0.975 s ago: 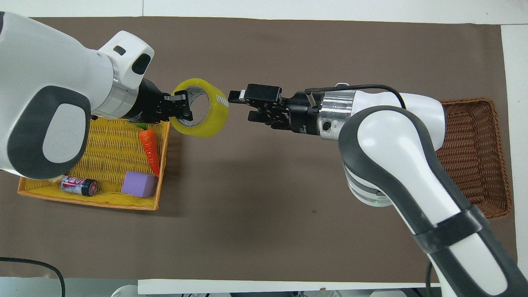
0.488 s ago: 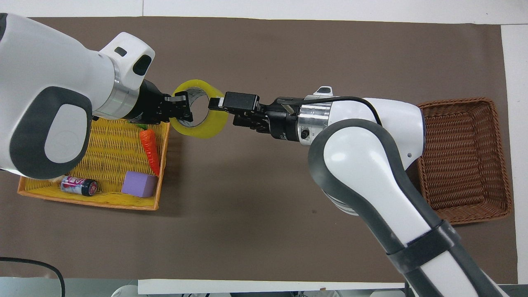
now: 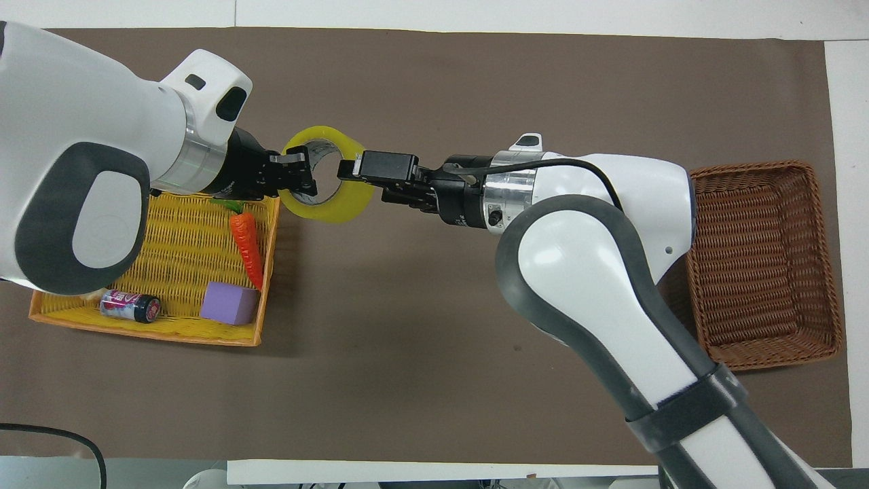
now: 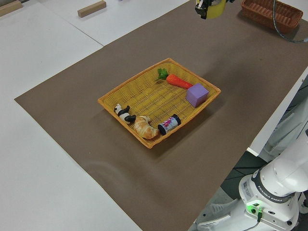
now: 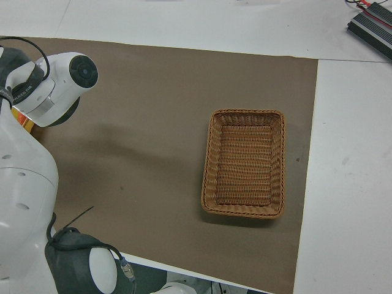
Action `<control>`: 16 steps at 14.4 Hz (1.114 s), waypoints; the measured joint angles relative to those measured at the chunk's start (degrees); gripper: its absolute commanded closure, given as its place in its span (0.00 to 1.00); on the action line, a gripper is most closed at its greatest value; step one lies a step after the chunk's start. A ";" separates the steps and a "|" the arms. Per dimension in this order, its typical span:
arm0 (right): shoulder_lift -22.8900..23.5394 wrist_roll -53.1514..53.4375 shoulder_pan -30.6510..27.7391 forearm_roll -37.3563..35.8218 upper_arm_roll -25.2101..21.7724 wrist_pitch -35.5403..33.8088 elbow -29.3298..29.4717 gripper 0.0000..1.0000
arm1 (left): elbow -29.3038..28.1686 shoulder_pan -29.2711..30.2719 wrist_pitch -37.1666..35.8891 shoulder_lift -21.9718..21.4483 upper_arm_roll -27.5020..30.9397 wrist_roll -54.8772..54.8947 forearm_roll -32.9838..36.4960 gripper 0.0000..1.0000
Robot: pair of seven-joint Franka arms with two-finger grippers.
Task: Move tape to another basket
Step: 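Close the right gripper on the tape roll rim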
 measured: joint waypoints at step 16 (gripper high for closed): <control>2.47 0.81 0.23 0.03 0.10 0.04 2.51 0.64 | -0.28 0.04 0.53 0.00 0.11 0.00 0.00 0.98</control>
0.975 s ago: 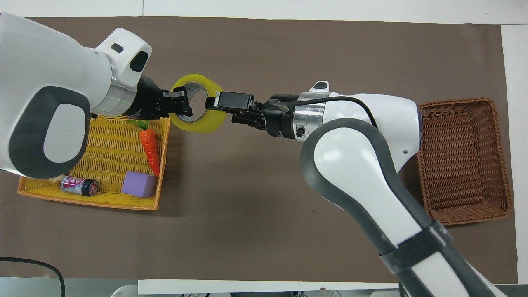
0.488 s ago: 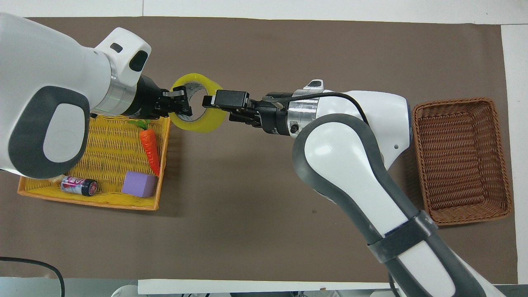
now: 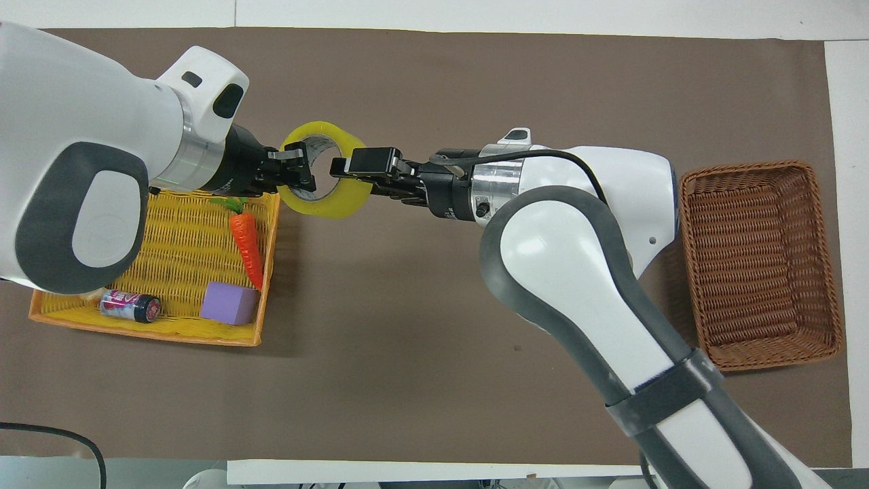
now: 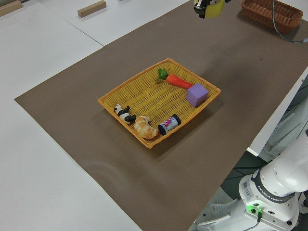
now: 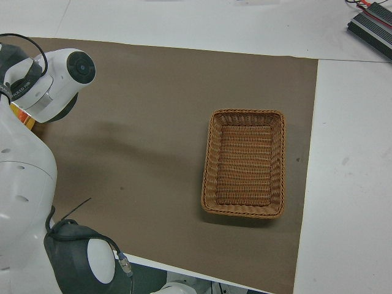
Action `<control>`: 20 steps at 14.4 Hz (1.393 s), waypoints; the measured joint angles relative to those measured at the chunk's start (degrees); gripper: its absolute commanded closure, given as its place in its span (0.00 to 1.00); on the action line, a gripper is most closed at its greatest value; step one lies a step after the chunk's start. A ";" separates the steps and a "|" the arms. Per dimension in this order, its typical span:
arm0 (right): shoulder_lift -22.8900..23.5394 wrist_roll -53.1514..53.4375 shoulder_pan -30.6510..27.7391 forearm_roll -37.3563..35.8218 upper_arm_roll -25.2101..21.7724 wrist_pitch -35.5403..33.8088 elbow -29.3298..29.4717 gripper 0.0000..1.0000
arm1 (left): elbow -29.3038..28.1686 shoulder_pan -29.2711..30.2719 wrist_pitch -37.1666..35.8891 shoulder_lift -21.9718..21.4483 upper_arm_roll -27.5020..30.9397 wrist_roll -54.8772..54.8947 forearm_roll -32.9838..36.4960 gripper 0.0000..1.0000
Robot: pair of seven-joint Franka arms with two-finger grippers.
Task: Move tape to another basket
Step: 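Close the right gripper on the tape roll rim, then open the left gripper and withdraw while the right gripper pulls the tape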
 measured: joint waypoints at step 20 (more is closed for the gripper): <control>0.38 -4.50 -6.32 -4.62 -0.67 -7.16 -1.74 1.00 | 6.54 3.10 -6.32 -1.65 2.33 -1.62 5.66 0.01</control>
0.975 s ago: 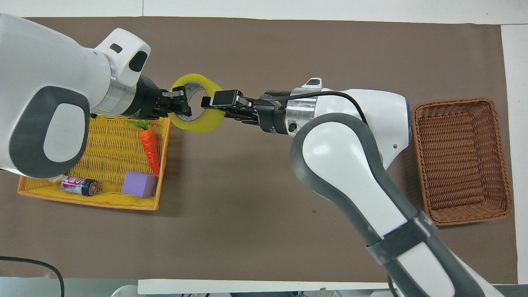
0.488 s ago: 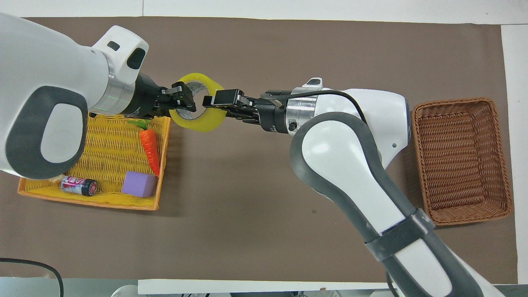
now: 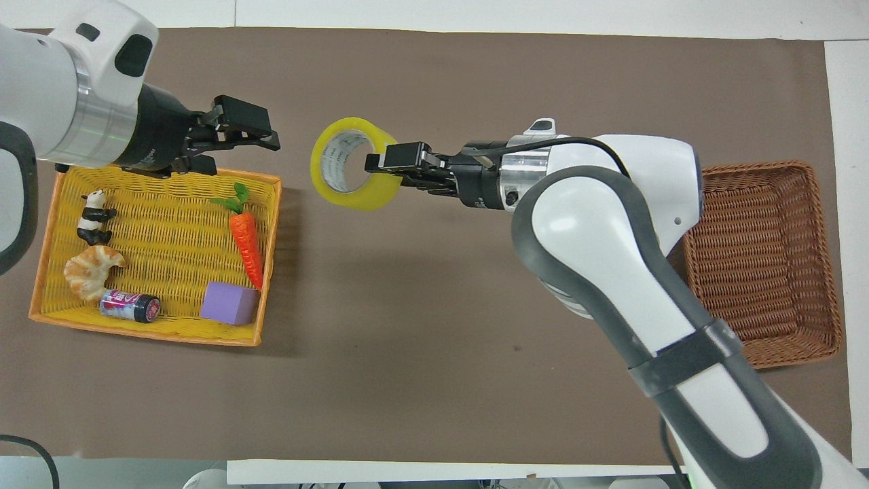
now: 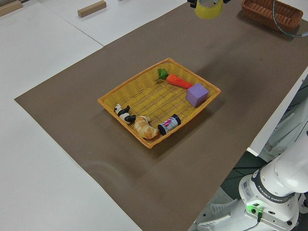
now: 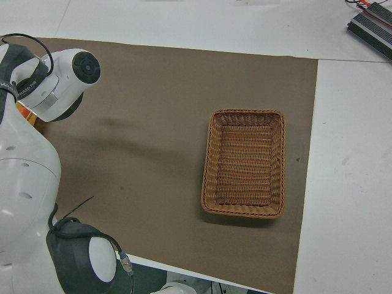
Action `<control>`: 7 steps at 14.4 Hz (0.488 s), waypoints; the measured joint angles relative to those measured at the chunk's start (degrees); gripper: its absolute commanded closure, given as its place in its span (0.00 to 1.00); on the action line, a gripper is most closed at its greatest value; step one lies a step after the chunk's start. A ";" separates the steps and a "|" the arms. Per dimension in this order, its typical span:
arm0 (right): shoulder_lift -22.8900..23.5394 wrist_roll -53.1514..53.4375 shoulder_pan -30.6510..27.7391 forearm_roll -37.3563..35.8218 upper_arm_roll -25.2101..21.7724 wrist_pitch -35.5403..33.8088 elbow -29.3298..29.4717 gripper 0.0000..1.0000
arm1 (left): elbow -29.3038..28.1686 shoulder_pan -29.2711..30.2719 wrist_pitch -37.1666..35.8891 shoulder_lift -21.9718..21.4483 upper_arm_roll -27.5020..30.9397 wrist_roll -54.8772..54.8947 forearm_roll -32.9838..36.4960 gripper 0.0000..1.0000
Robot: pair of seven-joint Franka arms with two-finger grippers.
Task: Move tape to another basket
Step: 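Open the left gripper and withdraw while the right gripper pulls the tape, then carry the tape roll over the wicker basket with the right gripper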
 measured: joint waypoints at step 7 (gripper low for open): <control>-1.53 -10.33 -25.26 -17.65 -0.80 -27.72 -0.07 1.00 | -0.44 14.50 -2.44 0.01 0.63 16.57 8.38 0.00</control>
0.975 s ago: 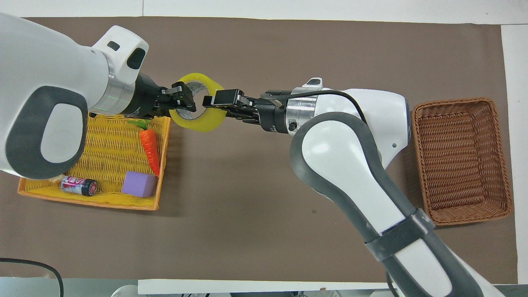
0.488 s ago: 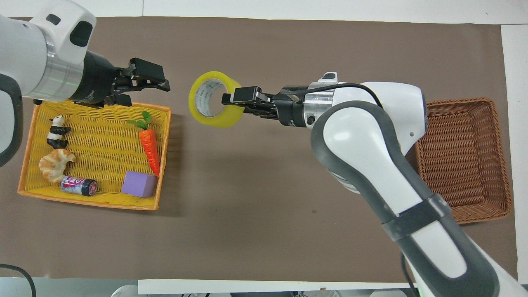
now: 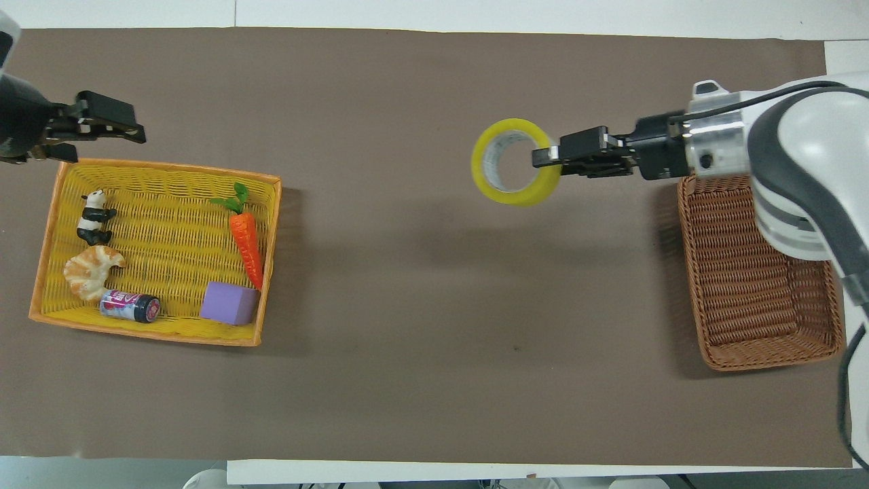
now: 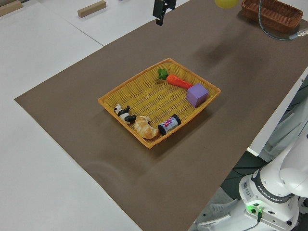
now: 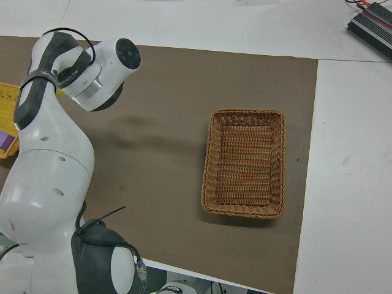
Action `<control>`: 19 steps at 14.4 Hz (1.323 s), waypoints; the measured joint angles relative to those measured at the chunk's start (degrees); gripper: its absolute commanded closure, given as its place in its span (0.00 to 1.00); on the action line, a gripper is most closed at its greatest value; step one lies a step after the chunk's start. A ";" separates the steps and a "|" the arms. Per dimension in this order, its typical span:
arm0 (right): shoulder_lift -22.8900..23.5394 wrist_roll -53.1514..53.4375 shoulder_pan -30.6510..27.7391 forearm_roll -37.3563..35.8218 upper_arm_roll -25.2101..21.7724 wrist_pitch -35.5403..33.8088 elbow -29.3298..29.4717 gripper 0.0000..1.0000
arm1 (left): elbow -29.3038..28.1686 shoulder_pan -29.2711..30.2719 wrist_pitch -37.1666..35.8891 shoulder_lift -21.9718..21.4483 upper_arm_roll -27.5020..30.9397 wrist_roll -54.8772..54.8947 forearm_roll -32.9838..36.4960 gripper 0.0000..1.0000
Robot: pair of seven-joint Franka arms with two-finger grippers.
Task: Move tape to another basket
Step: 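Carry the tape roll over the wicker basket with the right gripper, then lower the tape into the wicker basket and open the right gripper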
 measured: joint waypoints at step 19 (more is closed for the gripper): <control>7.20 -36.21 -34.81 -25.22 0.44 -9.49 -4.70 0.00 | -0.82 6.68 -0.47 -0.10 -0.70 8.63 0.12 0.00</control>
